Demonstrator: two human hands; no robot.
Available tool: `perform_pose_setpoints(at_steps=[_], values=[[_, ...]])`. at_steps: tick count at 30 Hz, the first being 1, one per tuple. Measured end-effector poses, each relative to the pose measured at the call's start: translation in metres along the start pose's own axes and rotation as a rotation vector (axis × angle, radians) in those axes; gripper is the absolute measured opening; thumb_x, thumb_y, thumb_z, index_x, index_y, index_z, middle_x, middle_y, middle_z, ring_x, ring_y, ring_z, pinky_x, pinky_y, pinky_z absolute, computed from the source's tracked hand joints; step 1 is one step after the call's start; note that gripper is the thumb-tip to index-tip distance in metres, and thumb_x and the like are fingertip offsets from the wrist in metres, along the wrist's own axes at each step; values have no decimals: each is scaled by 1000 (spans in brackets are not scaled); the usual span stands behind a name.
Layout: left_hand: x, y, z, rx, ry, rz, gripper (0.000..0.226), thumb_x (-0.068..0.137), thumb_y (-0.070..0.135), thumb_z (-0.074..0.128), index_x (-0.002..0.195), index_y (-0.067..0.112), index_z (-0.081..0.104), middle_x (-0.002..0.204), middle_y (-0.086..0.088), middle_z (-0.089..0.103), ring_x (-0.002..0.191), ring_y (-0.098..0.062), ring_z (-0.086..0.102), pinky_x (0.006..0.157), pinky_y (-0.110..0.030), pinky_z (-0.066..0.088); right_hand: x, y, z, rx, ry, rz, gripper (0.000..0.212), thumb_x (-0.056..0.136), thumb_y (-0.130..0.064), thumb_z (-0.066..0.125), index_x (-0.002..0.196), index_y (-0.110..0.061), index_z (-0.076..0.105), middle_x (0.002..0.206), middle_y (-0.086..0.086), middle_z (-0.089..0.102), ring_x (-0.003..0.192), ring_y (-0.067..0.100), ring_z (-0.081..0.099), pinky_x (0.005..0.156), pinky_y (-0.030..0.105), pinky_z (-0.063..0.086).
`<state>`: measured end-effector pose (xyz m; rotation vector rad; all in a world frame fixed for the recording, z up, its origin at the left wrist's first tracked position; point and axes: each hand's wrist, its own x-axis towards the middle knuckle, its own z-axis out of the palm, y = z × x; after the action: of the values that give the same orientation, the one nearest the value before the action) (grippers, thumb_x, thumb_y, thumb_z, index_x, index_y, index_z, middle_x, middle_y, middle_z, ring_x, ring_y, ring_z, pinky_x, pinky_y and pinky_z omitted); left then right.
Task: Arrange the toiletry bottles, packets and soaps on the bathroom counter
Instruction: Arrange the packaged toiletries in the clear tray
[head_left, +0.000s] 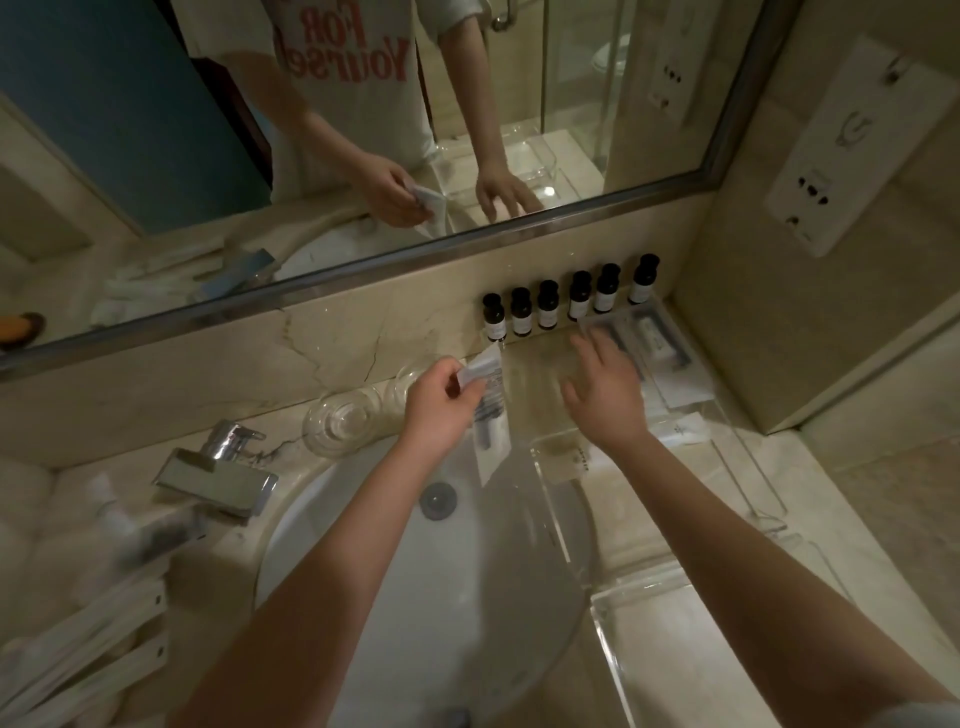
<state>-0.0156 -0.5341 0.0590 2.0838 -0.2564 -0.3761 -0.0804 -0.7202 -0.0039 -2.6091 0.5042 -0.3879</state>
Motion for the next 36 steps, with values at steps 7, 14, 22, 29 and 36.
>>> perform_pose_setpoints(at_steps=[7, 14, 22, 29, 36], values=[[0, 21, -4, -210, 21, 30, 24, 87, 4, 58, 75, 22, 47, 79, 1, 59, 73, -13, 56, 67, -28, 47, -17, -42, -16, 850, -572, 182, 37, 79, -13, 72, 114, -10, 63, 110, 9, 67, 97, 19, 64, 85, 35, 52], [4, 17, 2, -388, 92, -204, 23, 88, 14, 55, 110, 12, 51, 94, -6, 63, 79, -20, 62, 68, -35, 50, -19, -40, -5, 174, 163, -105, 20, 73, -15, 75, 93, -15, 74, 70, 7, 65, 58, 23, 56, 49, 26, 38], [18, 13, 19, -372, 8, -349, 35, 92, 27, 55, 120, 6, 51, 91, -10, 63, 65, -15, 61, 54, -23, 48, -32, -20, -2, -124, 286, -489, 39, 71, -4, 76, 108, -16, 70, 69, 3, 54, 58, 20, 49, 54, 27, 32], [43, 28, 39, -183, -60, -225, 23, 94, 6, 44, 114, 14, 54, 100, -4, 57, 76, -15, 53, 59, -23, 43, -31, 21, -25, -90, 10, -320, 42, 89, -44, 45, 119, -18, 61, 94, 4, 62, 84, 21, 57, 72, 33, 46], [82, 43, 73, -27, -205, -180, 21, 95, 7, 42, 112, 11, 52, 94, -3, 55, 75, -13, 50, 67, -26, 43, 4, 69, -39, -261, -40, -18, 41, 93, -34, 48, 132, -23, 50, 134, 11, 55, 123, 34, 51, 93, 45, 43]])
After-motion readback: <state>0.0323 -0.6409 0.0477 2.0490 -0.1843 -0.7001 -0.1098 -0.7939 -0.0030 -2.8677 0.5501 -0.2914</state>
